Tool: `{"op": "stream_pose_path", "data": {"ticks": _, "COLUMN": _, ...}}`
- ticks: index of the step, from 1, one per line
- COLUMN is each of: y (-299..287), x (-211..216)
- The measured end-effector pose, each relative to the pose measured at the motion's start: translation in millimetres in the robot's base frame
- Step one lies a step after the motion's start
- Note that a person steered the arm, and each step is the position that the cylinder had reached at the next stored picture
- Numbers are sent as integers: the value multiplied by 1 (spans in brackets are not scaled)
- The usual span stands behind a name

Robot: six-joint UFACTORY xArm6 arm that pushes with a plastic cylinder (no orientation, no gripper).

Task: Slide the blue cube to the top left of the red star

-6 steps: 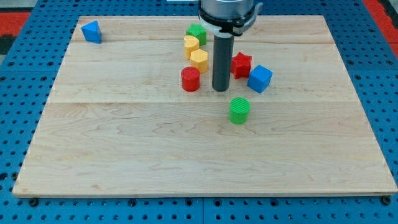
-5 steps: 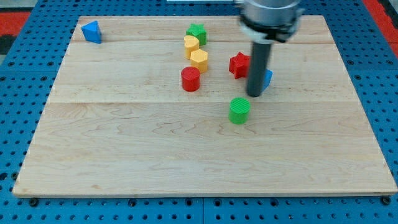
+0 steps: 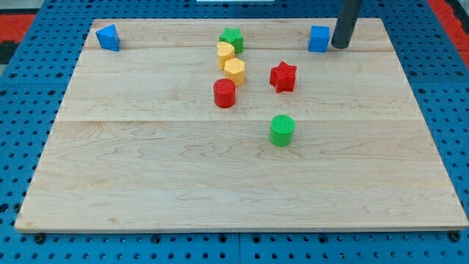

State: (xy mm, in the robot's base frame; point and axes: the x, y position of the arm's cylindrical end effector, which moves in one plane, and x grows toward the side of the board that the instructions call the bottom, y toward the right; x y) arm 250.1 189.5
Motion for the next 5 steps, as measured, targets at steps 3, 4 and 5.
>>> {"op": "stream_pose_path", "data": {"ticks": 3, "y": -106, "x": -21}}
{"op": "stream_pose_path", "data": {"ticks": 4, "y": -157, "x": -19}}
{"op": "stream_pose_path", "data": {"ticks": 5, "y": -196, "x": -19}}
